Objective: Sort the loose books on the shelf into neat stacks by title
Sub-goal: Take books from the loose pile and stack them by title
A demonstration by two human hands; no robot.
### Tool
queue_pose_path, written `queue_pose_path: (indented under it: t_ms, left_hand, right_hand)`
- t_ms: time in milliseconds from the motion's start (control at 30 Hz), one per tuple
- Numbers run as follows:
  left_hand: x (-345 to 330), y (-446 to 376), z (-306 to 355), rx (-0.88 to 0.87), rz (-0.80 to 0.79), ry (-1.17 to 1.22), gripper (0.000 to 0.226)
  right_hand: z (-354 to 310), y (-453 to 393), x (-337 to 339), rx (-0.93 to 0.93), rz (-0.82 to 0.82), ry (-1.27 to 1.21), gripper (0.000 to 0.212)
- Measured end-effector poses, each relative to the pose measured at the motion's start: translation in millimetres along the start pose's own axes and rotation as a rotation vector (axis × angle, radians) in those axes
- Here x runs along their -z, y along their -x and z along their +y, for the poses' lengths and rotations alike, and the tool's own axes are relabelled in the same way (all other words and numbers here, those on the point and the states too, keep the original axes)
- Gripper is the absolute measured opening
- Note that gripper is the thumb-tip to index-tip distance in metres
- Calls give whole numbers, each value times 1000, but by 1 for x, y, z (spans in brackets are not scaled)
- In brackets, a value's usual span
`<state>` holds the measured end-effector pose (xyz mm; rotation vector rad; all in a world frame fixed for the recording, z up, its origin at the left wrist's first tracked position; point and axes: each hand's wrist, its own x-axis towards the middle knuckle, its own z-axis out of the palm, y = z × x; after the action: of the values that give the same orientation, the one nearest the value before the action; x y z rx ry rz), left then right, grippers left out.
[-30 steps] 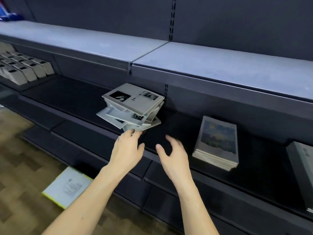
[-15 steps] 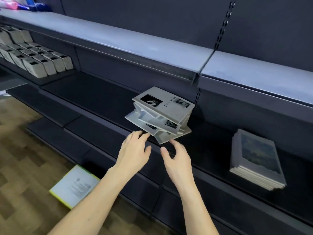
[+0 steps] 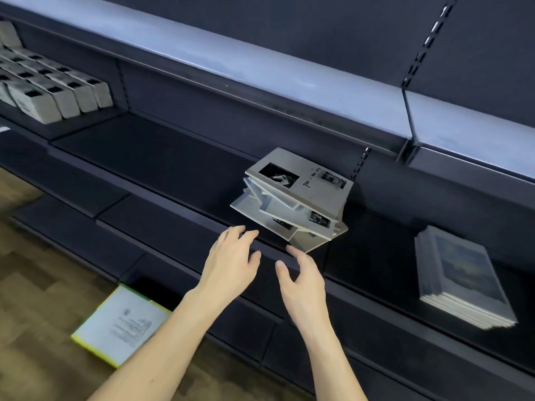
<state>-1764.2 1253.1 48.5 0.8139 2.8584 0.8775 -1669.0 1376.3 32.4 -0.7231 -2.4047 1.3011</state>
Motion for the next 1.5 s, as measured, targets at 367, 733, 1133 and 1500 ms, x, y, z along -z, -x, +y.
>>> queue_pose_path:
  t_ms: [367, 733, 1133, 1500]
  left_hand:
    - [-7, -38, -8, 4, -11, 15, 47]
    - [-20, -92, -13, 31, 35, -12, 48]
    - [-22, -142, -23, -116, -71, 14, 50]
    - [-26, -149, -30, -230, -130, 122, 57]
  right_hand:
    - [1, -65, -9, 56, 301, -182, 33]
    - [35, -148, -2, 122, 408, 106, 62]
    - [54, -167, 12, 77, 437, 319, 49]
    - [19, -115, -33, 122, 662, 438, 19]
